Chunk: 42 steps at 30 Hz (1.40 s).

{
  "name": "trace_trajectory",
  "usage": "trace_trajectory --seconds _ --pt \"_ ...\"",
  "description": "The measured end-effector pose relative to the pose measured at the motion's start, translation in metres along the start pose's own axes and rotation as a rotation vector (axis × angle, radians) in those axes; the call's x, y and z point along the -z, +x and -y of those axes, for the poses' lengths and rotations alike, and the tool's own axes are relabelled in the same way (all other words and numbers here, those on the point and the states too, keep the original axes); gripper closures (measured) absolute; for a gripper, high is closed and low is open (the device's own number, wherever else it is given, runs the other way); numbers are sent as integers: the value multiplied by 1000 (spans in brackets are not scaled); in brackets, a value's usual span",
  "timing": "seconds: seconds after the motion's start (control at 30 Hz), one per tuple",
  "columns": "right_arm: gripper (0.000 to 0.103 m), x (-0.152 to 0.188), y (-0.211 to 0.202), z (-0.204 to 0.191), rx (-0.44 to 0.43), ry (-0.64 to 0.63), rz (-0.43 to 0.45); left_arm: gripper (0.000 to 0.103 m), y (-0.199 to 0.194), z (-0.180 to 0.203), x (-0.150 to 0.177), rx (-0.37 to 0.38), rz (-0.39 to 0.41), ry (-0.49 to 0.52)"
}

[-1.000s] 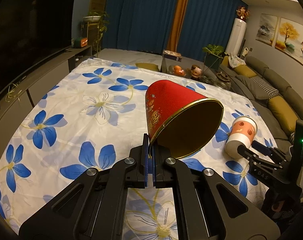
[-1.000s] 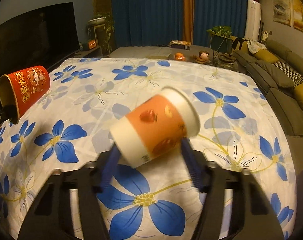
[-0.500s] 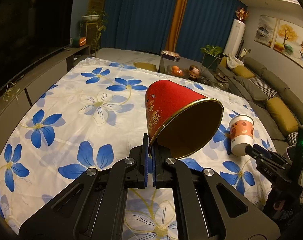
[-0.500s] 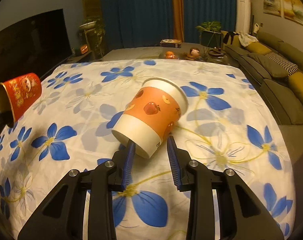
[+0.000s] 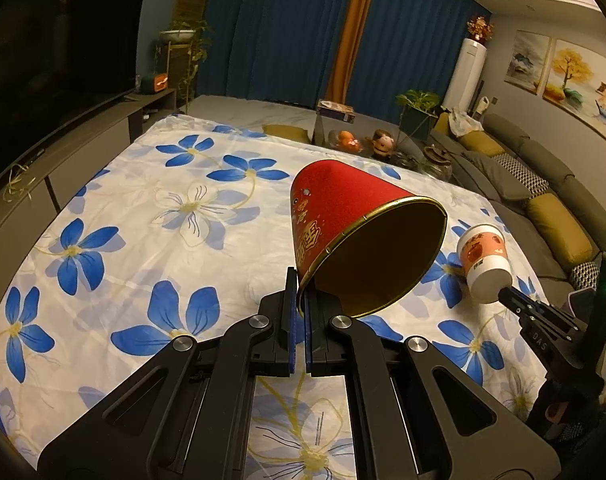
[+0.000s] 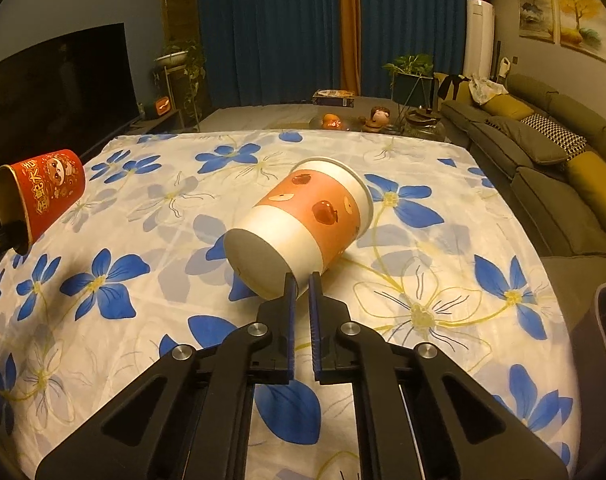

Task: Collect trash
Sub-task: 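Carry both cups over the grey bin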

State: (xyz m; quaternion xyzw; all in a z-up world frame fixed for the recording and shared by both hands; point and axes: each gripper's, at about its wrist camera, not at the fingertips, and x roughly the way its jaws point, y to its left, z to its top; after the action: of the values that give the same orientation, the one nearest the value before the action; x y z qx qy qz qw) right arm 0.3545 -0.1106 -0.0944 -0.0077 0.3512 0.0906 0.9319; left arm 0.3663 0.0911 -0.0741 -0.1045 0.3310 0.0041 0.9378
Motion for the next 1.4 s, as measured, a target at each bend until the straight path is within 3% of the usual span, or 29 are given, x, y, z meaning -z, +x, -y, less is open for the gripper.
trace_trajectory --seconds 0.4,0.83,1.03,1.4 --pt "96 8 -40 9 39 -17 47 101 -10 29 7 35 21 68" --pt "96 26 -115 27 68 2 138 101 -57 95 17 103 64 173" --pt "96 39 -155 62 117 52 188 101 -79 156 25 181 86 265" --pt "96 83 -223 173 305 229 253 101 -84 320 66 447 59 429"
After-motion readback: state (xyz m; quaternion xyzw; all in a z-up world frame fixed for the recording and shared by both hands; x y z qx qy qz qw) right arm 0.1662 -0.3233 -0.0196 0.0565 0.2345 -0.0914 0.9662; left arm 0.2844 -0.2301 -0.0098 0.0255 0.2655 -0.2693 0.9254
